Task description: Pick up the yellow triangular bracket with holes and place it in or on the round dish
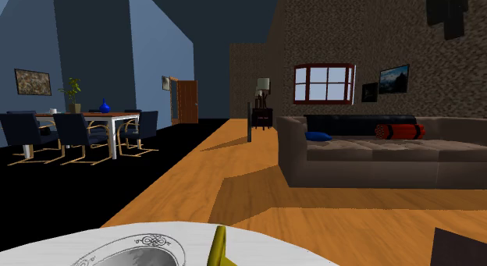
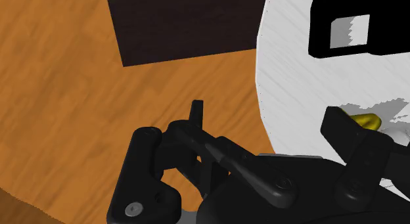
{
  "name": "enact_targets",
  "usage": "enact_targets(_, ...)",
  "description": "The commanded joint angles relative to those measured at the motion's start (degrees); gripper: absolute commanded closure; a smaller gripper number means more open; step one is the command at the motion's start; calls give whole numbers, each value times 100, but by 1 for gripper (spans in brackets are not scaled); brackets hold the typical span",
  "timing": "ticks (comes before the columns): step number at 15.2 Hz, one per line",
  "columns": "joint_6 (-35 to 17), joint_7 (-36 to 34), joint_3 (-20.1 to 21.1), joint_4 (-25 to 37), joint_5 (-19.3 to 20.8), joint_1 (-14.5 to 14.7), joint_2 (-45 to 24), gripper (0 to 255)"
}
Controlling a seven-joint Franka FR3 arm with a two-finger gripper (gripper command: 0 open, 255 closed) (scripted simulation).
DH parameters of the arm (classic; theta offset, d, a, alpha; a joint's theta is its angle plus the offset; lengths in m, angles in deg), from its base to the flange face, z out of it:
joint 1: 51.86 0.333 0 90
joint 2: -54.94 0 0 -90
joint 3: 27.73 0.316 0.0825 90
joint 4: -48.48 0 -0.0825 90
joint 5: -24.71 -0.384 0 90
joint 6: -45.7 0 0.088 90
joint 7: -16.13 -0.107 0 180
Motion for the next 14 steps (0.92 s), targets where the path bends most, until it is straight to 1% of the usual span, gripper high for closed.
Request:
enact_targets(1,0,0,0,0,0,0,0,0)
enact_targets(7,-1216,484,170,-497,-99,425,-583,0)
enact_targets(14,-2623,1029,405,-789,-219,920,-1528,0)
